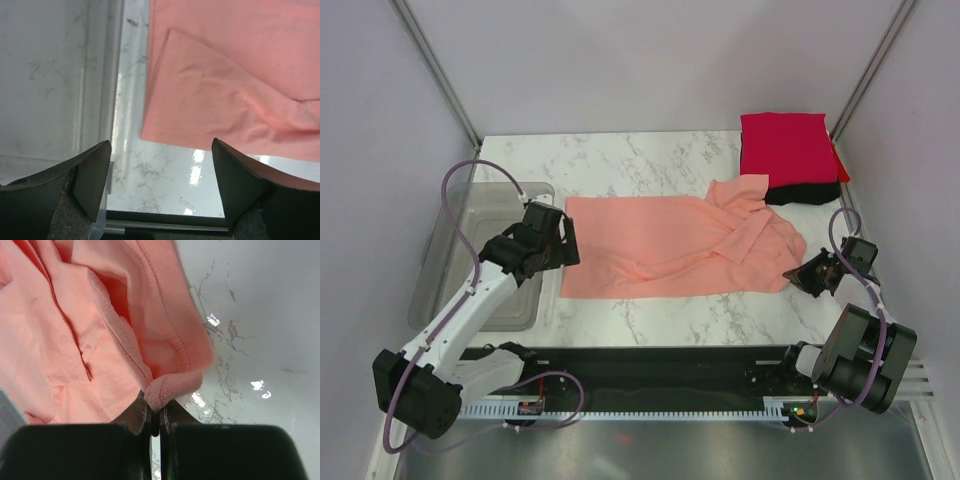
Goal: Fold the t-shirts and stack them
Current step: Fold the tshirt
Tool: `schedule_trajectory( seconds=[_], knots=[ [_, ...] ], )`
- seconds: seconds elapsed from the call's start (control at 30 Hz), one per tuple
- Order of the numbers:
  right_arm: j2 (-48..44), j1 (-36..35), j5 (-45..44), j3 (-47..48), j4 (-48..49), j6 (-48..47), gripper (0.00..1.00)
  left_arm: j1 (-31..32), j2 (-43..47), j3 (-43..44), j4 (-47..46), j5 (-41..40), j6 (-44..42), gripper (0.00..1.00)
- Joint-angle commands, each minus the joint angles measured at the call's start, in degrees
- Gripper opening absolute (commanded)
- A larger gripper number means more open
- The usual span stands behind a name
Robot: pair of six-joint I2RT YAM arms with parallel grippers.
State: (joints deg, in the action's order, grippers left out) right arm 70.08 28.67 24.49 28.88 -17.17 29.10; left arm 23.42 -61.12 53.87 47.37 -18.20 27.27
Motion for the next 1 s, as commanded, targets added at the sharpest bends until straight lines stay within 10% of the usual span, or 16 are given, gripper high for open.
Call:
schedule_trajectory(
  seconds=[0.0,0.33,0.67,0.97],
  knots=[
    [-0.83,-0.01,0.21,-0.32,0.64,-0.89,0.0,3.45,-1.18,-1.65,-6.5,8.34,2.52,0.87],
    [-0.65,-0.01,-0.15,-0.14,0.91,-1.15,0.0,12.26,-7.17,-11.32,-12.74,8.63,17.55,0.81],
    [-0.12,-0.01,0.38,-0.23,1.26,-1.33,0.0,-7.32,-5.76,-14.58,-14.94,10.45,8.51,0.9],
    [-0.39,-0.19,0.21,-0.32,1.44,-1.33,0.0,-10.94,-5.68,-16.15,-13.71,11.17,12.19,0.88]
  ],
)
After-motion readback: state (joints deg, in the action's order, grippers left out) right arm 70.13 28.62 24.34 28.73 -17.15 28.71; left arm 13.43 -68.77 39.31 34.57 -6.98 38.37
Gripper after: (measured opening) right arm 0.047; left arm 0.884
